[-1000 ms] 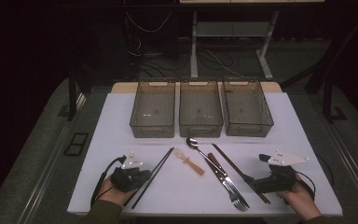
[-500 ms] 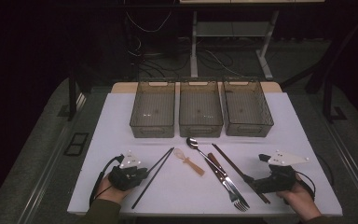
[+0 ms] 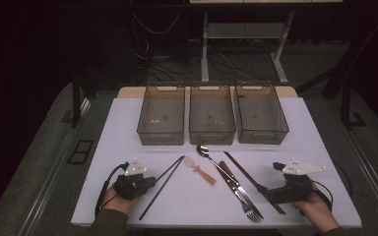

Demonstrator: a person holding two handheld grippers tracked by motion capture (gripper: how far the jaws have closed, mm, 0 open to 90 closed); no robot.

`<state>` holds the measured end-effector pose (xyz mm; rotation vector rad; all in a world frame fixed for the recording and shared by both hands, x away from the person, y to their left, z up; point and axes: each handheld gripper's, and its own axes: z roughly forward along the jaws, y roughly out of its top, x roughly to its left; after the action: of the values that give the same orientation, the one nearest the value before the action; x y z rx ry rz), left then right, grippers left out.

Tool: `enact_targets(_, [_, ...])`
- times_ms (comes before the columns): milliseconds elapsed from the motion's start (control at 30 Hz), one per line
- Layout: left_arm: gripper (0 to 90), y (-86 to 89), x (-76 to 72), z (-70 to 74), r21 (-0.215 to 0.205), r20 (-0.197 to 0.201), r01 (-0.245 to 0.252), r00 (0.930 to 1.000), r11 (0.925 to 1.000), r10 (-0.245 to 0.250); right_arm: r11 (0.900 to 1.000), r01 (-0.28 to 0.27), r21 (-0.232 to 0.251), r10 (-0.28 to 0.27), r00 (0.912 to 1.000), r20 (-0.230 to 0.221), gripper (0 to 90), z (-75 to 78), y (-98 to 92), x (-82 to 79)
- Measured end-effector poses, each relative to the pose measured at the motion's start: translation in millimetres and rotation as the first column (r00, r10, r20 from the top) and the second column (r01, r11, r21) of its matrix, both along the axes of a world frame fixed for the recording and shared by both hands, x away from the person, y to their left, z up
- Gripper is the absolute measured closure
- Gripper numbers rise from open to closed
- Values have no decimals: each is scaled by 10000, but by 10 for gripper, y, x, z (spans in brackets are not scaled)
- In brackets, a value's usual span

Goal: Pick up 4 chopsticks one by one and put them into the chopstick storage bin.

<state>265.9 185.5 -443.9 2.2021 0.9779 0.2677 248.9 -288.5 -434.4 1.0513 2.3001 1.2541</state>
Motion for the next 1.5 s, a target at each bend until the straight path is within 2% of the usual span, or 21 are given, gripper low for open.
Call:
enact_targets(233, [851,53,24,44,-28,92,-119,9999,9999,119,10000,49,14,-49,10000,4,11,1,-11,4])
enact_targets(433, [851,78,29,90,-316,249,-224,9994,9993,232,10000,34,10,-34,10000,-6,11,0,-5,3])
enact_targets(567, [851,61,24,142,-368,418,-95,9991,9993,110,10000,31,17,-31,10000,-14,11,0,-2,1])
enact_targets(733, [851,62,28,217,-717,650,-112,9978,9974,159,10000,39,22,-39,10000,-15,11,-2,-2,5])
enact_targets(867, [851,62,40,257,-954,676,-122,9975,9954,187,10000,38,29,-38,10000,-14,11,-4,-4,9])
enact_targets(1233, [851,89,77,314,-1126,702,-5,9975,9936,85,9999,26,159,-26,10000,22,11,-15,11,9])
enact_targets(1500, [851,70,83,344,-1336,726,96,9974,9910,1,10000,-37,54,38,9999,-100,11,-55,55,50])
